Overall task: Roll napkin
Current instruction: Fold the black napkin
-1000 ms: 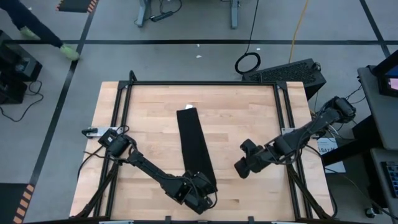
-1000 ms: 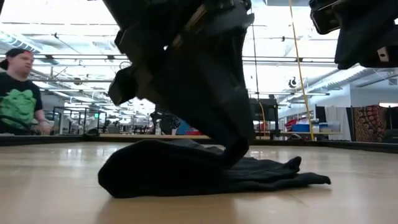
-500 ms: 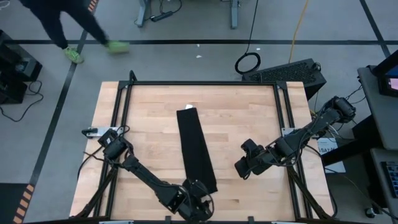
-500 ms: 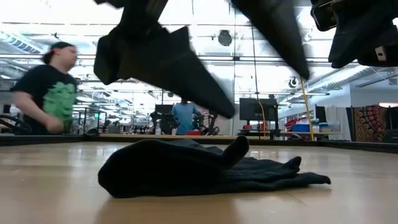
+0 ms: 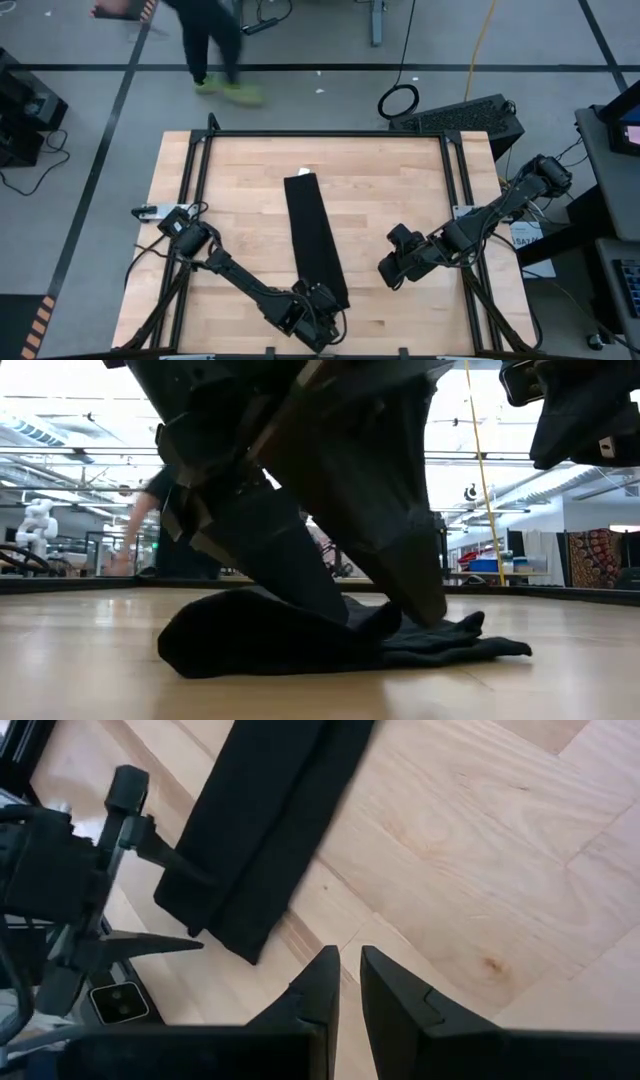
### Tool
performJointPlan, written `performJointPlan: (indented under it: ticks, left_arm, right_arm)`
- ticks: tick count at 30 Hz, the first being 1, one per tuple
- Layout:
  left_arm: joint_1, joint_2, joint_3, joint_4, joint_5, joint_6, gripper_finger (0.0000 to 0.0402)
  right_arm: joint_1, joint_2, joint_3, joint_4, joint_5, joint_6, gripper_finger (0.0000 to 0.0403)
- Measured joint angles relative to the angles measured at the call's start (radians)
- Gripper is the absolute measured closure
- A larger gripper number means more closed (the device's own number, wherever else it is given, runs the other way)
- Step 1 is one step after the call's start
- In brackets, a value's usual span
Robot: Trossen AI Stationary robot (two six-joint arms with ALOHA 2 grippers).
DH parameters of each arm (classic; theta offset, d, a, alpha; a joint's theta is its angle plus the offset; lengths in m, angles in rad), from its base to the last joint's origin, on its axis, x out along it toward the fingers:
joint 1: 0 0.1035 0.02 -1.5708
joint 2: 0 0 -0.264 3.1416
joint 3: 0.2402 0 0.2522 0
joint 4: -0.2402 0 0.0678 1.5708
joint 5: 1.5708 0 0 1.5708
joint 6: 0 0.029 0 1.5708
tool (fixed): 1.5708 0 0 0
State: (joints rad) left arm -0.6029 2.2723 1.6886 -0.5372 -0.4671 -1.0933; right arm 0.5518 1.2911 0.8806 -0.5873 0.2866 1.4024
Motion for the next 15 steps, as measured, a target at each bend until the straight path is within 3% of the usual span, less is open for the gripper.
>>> performJointPlan:
  ticks: [6, 13, 15]
  left_arm:
    - [0.005, -0.004, 0.000, -0.071, 0.019, -0.025, 0.0199]
    - [0.005, -0.011, 0.020, -0.079, 0.037, -0.016, 0.0373]
    - [0.007, -0.014, 0.032, -0.075, 0.036, 0.002, 0.0391]
  right_arm:
    - [0.000, 0.000, 0.000, -0.004, -0.003, -0.008, 0.0367]
    - [0.000, 0.009, 0.000, 0.000, 0.000, -0.035, 0.0367]
    - [0.000, 0.023, 0.000, -0.001, 0.001, -0.035, 0.0367]
